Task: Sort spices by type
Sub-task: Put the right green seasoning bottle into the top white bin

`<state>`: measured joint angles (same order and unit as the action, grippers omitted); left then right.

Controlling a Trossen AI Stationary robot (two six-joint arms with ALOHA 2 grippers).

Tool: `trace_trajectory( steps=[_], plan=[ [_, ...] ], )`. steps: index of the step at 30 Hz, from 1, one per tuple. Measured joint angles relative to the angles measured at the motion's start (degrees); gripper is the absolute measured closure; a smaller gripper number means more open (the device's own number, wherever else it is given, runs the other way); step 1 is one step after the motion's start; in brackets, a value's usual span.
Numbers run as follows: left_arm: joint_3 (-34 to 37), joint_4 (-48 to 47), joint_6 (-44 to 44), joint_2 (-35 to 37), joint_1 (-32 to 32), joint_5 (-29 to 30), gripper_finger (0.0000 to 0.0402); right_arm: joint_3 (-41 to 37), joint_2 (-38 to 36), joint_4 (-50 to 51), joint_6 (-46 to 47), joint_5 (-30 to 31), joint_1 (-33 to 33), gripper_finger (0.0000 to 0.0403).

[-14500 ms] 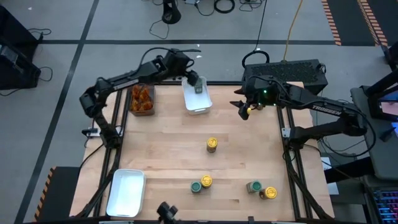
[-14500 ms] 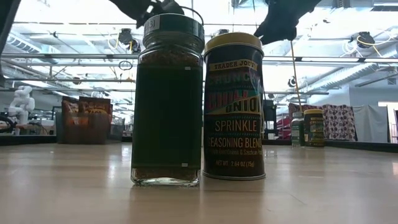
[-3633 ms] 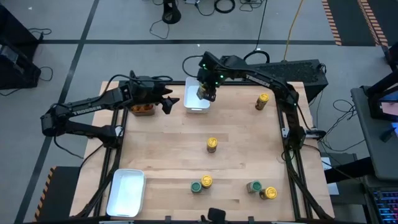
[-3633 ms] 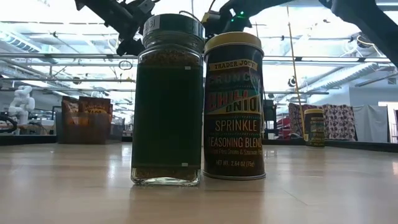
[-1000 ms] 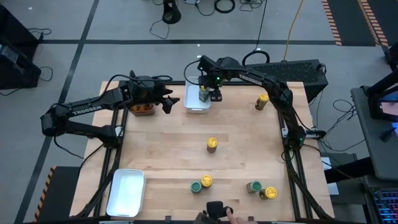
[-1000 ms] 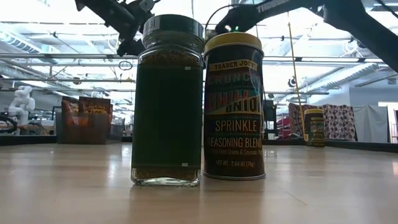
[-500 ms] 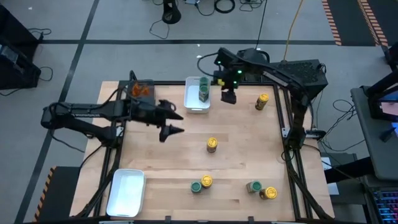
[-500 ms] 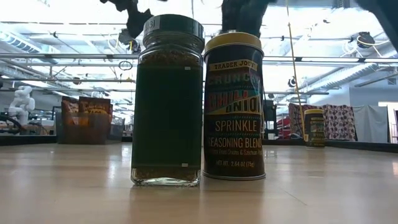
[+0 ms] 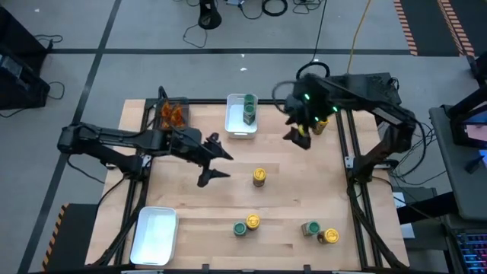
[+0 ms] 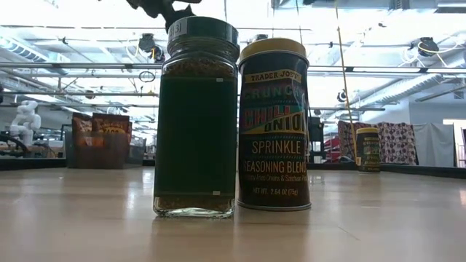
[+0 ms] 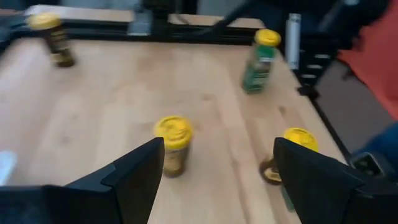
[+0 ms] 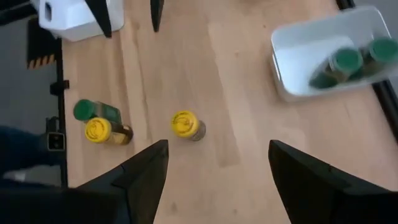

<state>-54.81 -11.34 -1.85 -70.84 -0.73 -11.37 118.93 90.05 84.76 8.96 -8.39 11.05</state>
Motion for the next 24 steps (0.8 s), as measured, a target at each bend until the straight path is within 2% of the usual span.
trace_trajectory(
  steps=[6,11,14,18,21,24],
  plan=[
    [0.00,3.89,0.82,-3.97,0.00,-9.31,0.0096,-0.36,-2.61,5.16,18.35,10.95,-13.61,0.0144],
    [-0.08,7.92,-2.27,-4.57,-0.93,-9.94,0.0096,-4.37,-4.60,3.36,26.04,13.24,-25.86,0.0145],
    [-1.72,9.82,-4.83,-4.60,-2.45,-6.61,0.0096,-8.46,-5.35,3.85,30.33,17.39,-32.35,0.0145],
    [-5.42,9.68,-6.50,-5.27,-5.60,2.05,0.0096,-16.09,-7.72,2.77,36.20,17.88,-40.70,0.0145],
    [-8.65,9.37,-8.94,-7.46,-8.25,6.67,0.0096,-22.66,-9.52,-1.44,40.27,17.64,-47.27,0.0145],
    [-11.31,9.03,-11.19,-10.31,-10.58,8.37,0.0096,-29.45,-11.25,-9.06,41.27,20.23,-53.41,0.0145]
  ],
)
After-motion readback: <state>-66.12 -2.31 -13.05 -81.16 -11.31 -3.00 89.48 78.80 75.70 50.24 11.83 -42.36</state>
